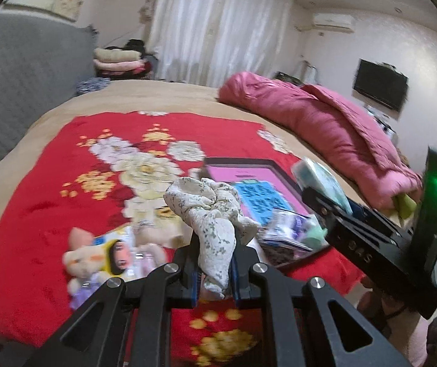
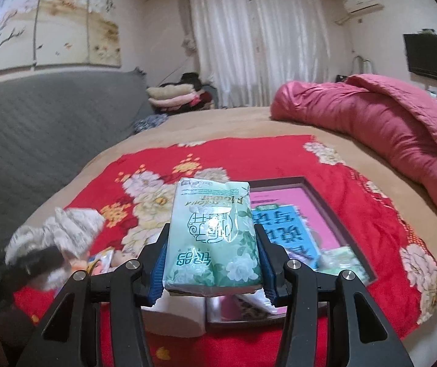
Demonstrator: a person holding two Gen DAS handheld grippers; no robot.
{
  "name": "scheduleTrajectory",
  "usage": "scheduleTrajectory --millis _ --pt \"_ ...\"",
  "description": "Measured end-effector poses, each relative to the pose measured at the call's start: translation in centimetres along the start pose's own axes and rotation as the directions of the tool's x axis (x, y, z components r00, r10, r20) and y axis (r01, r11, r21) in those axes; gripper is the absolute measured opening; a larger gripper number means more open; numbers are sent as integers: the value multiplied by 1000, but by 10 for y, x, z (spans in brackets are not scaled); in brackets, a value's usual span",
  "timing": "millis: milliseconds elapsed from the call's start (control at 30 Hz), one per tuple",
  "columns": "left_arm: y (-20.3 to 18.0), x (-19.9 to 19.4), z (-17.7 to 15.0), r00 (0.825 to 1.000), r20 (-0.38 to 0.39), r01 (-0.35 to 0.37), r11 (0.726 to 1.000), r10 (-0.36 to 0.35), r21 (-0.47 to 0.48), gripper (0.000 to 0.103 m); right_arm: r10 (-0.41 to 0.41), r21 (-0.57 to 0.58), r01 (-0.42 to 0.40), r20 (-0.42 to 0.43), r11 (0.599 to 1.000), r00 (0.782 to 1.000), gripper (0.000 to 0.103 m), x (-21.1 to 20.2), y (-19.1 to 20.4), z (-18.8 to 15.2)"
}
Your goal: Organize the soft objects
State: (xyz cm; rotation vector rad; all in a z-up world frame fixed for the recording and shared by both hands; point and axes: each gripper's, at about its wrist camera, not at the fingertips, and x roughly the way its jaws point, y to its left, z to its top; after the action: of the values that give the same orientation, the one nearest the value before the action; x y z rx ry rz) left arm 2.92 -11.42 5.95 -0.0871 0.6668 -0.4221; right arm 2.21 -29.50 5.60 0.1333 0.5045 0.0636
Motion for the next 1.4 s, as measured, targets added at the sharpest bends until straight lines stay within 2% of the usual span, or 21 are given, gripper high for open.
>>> scheduleTrajectory --millis 167,367,700,1400 --pt "-35 12 1 998 -27 58 996 -56 62 15 -38 77 35 30 996 999 51 -13 -31 3" --pt "-64 36 1 993 -76 101 990 -94 95 15 -142 164 134 36 977 989 51 -19 -72 4" --pt "-86 83 -5 978 -159 151 983 -134 101 15 -187 217 176 31 960 982 51 -19 -103 -3" --pt "-100 167 -18 957 -273 128 987 -98 96 15 -226 277 233 -54 932 973 52 7 -141 -23"
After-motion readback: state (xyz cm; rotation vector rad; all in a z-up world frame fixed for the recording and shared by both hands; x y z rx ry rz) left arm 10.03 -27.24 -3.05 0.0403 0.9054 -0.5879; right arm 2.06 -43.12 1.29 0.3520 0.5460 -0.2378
